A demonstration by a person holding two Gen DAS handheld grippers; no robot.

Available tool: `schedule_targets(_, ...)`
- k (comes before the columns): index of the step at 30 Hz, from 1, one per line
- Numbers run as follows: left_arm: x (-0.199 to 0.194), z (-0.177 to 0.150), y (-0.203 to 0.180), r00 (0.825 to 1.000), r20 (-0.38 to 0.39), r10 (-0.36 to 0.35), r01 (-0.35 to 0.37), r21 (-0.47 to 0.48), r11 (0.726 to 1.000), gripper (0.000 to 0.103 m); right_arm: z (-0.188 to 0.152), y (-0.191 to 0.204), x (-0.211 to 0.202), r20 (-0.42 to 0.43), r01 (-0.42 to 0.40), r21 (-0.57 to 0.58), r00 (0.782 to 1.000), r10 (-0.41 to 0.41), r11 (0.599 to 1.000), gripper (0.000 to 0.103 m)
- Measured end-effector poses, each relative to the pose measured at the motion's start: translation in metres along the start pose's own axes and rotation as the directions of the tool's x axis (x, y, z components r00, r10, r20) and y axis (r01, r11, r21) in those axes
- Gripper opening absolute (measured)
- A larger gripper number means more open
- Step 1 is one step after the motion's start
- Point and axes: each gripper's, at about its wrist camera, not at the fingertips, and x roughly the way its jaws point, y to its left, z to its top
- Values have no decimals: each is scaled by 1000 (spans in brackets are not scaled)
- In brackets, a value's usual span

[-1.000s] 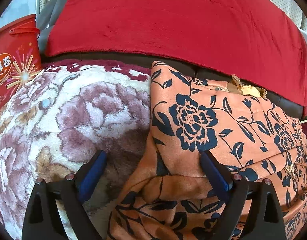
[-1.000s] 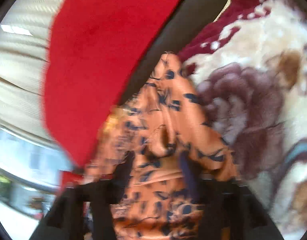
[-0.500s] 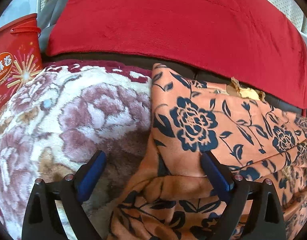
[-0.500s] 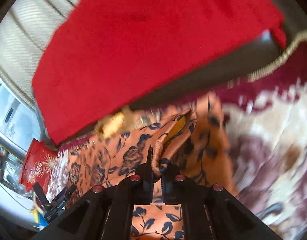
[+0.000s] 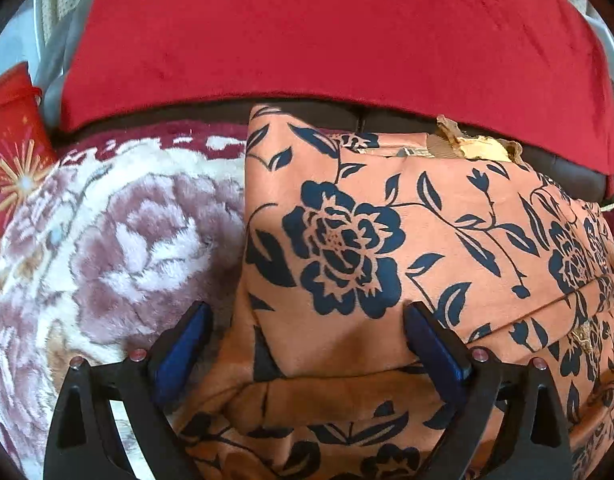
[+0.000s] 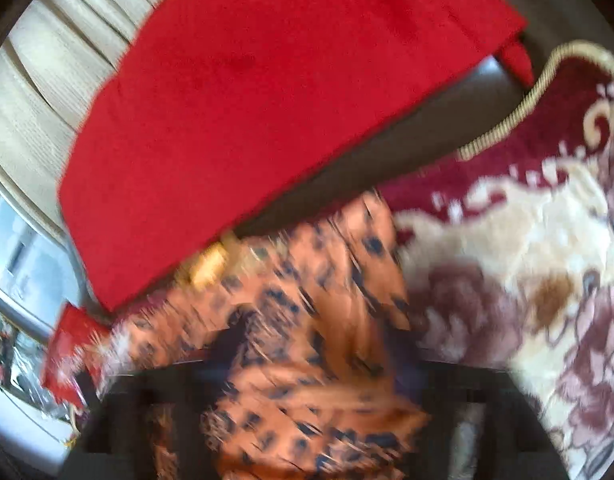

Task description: Fold small clothes

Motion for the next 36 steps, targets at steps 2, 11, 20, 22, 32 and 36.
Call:
schedule_targets(2,-1,2,-1,1000,-6,1,-1,0,1000,98,11,12,6,10,-94,-23,996,94,995,93)
schedule_targets(11,2,13,30,1000,-21,7,-9,-112,994,98,29,-28,88,-160,-221,175,955,249,960,89)
schedule_targets(20,-97,-24,83,995,82,-58,75,-223,972,98,-2,-26,-94,-46,-201,-60,979,199,978,90)
schedule_targets(22,-121,-49,91,992,89,-90,108,-227,968,98,-24,-32,-115,-72,-203,-54,977,199,978,90)
schedule_targets(32,-173,-193,88,985,24,-170,170,-254,952,98,-184,-113,-163,-192,-192,78,960,203,978,90)
schedule_targets(36,-174,-220,84,985,8,-174,168,-301,939,98,-208,-120,-166,-182,-229,92,953,243,969,89)
